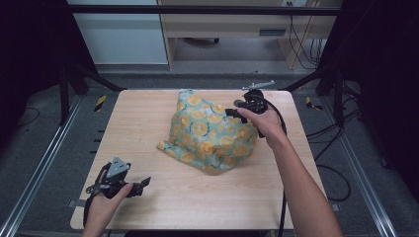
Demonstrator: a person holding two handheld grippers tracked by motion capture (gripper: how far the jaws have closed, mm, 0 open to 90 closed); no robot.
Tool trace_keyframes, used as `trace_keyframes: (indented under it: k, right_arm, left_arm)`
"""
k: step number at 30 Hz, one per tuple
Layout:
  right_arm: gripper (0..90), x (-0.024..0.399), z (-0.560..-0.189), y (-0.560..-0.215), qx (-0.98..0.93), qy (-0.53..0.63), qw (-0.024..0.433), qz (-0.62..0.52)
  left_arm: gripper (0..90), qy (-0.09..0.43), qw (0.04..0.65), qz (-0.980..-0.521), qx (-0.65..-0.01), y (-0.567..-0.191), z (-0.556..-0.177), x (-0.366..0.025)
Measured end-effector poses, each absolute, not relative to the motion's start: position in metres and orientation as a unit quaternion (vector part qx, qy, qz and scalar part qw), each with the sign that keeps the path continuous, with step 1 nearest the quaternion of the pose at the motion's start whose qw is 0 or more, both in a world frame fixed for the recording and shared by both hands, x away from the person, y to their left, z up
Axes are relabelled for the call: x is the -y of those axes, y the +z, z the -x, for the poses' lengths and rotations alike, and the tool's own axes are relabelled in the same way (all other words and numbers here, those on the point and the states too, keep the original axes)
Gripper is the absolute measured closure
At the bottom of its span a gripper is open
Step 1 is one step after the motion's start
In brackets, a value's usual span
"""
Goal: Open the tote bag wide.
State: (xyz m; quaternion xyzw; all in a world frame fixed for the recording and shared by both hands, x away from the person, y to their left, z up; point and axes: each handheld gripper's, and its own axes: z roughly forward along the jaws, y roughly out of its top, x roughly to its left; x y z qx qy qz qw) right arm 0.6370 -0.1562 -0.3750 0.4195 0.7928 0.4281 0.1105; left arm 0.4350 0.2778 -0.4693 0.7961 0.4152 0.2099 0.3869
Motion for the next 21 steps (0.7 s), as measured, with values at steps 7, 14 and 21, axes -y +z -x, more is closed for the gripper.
trace_keyframes:
  k: [7,14,21]
  right_arm:
    - [63.2,0.149,-0.64,-0.387,-0.815,0.404,0.08,-0.407]
    - [90.0,0.148,-0.633,-0.381,-0.829,0.389,0.09,-0.391]
    - [90.0,0.148,-0.619,-0.365,-0.82,0.413,0.099,-0.384]
  left_arm:
    - [7.5,0.21,0.39,-0.795,-0.415,-0.469,-0.436,-0.278]
    - [7.6,0.214,0.394,-0.79,-0.419,-0.468,-0.434,-0.279]
    - [7.7,0.225,0.389,-0.788,-0.421,-0.466,-0.431,-0.282]
